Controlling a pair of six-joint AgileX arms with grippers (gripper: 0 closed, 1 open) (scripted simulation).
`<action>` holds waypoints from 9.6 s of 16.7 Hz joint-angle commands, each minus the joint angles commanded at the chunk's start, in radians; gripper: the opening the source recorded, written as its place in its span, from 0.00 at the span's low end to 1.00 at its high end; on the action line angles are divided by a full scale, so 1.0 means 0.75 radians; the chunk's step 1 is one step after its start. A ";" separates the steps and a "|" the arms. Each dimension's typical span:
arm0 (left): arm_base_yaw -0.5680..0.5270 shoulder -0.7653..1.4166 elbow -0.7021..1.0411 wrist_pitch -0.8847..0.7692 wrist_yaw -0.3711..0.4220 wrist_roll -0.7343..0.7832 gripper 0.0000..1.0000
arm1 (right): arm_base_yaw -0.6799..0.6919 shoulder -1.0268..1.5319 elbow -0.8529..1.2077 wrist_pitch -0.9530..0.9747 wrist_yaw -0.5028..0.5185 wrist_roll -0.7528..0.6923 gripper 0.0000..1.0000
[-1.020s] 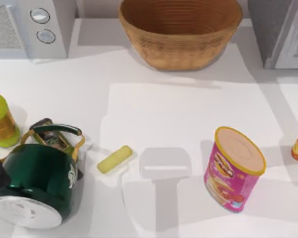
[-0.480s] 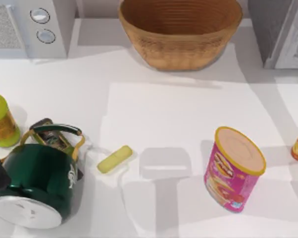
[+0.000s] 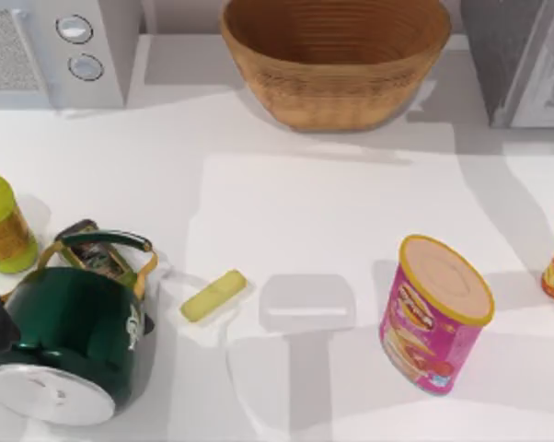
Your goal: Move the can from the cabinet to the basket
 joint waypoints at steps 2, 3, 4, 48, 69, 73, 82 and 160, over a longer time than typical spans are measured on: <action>0.000 0.000 0.000 0.000 0.000 0.000 1.00 | 0.000 0.000 0.000 0.000 0.000 0.000 0.00; 0.000 0.000 0.000 0.000 0.000 0.000 1.00 | -0.006 0.004 -0.004 0.002 -0.003 0.002 0.00; 0.000 0.000 0.000 0.000 0.000 0.000 1.00 | -0.006 0.004 -0.004 0.002 -0.003 0.002 0.00; 0.000 0.000 0.000 0.000 0.000 0.000 1.00 | -0.365 -1.525 -2.521 1.058 -0.412 -0.008 0.00; 0.000 0.000 0.000 0.000 0.000 0.000 1.00 | 0.233 1.003 -0.666 1.650 0.228 0.008 0.00; 0.000 0.000 0.000 0.000 0.000 0.000 1.00 | 0.242 1.038 -0.639 1.660 0.238 0.008 0.00; 0.000 0.000 0.000 0.000 0.000 0.000 1.00 | 0.213 1.148 -0.505 1.635 0.210 0.007 0.00; 0.000 0.000 0.000 0.000 0.000 0.000 1.00 | -0.475 -1.846 -2.800 0.962 -0.515 -0.019 1.00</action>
